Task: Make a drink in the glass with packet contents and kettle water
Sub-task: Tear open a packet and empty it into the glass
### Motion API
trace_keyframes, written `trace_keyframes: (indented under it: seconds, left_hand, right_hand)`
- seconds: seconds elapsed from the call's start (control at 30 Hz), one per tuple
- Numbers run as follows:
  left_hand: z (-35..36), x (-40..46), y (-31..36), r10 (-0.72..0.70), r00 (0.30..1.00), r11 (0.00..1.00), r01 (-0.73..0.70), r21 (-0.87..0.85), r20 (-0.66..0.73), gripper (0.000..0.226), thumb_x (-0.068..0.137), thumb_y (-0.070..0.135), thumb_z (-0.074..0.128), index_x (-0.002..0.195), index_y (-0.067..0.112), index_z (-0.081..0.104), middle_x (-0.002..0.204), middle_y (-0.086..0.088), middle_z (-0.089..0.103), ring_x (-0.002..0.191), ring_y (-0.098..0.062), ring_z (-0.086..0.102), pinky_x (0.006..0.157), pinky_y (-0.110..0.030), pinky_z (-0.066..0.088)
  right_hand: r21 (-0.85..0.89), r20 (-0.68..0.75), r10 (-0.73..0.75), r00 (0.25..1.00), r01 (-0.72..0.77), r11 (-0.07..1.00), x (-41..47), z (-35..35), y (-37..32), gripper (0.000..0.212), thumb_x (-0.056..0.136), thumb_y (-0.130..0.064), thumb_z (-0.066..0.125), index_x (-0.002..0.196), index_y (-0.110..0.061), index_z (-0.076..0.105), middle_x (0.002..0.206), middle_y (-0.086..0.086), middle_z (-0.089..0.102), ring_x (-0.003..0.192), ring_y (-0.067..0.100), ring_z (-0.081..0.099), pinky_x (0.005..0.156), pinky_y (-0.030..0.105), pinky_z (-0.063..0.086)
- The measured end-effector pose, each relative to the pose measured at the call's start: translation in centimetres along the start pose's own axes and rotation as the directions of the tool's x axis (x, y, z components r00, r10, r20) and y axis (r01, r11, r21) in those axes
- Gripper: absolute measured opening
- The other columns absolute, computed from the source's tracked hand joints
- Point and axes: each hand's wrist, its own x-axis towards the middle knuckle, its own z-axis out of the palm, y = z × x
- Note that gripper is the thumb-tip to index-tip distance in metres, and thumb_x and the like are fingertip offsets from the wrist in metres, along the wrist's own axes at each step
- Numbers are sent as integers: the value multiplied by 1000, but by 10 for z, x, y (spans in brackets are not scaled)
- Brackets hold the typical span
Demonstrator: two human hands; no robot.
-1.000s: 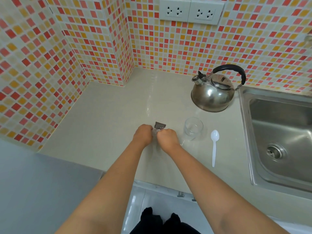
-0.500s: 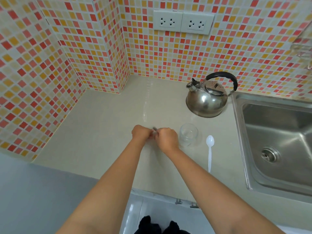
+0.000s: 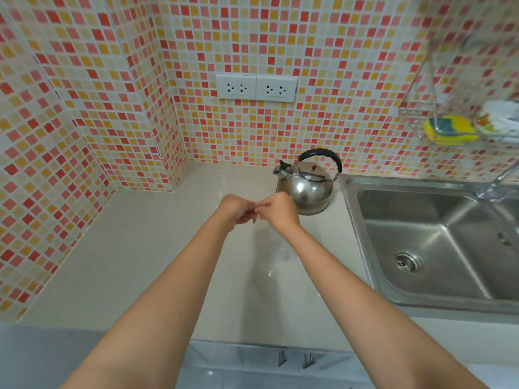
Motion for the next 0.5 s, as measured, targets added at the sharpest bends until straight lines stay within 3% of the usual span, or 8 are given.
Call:
trace_keyframes:
  seconds: [0.1,0.17,0.27,0.37,0.4,0.5]
  left_hand:
    - [16,-8,10,17,996,998,-23,66,83,10,89,10,63,80,6,65,74,-10,61,62,-12,57,61,-18,47]
    - [29,-13,14,29,989,997,-39,66,147,13,90,11,61,78,5,64,75,-9,61,64,-13,56,64,-19,47]
    - [45,-23,16,59,974,995,-74,63,219,19,92,13,59,75,6,60,72,-8,59,63,-13,54,67,-20,47]
    - [62,-30,17,56,965,992,-83,97,256,24,96,13,53,73,6,55,70,-8,54,61,-13,50,66,-20,45]
    - [67,-31,17,45,965,990,-78,119,258,27,98,12,50,72,7,54,70,-8,52,61,-12,48,64,-20,44]
    - [76,-31,15,30,967,980,-79,184,254,29,99,6,44,71,6,51,73,-8,51,63,-10,46,63,-21,43]
  right_hand:
    - [78,122,184,975,-194,978,-2,-27,2,11,81,-6,65,86,1,72,75,14,73,75,23,70,72,32,58]
    - [129,184,245,952,-270,954,-15,-46,2,9,86,-2,57,81,-6,64,60,7,65,62,17,60,65,26,52]
    - [207,221,261,940,-306,929,-39,-73,2,15,92,0,50,101,4,61,84,16,66,65,17,65,75,26,52]
    - [169,261,304,916,-353,920,-58,-89,3,29,95,-1,45,119,12,56,117,25,64,106,30,65,70,20,46]
    - [180,249,309,918,-357,917,-62,-91,6,30,96,0,44,120,12,56,121,26,62,106,31,65,72,20,46]
    - [215,201,301,932,-342,915,-60,-88,19,26,95,-2,48,113,12,60,112,27,66,79,24,66,79,26,51]
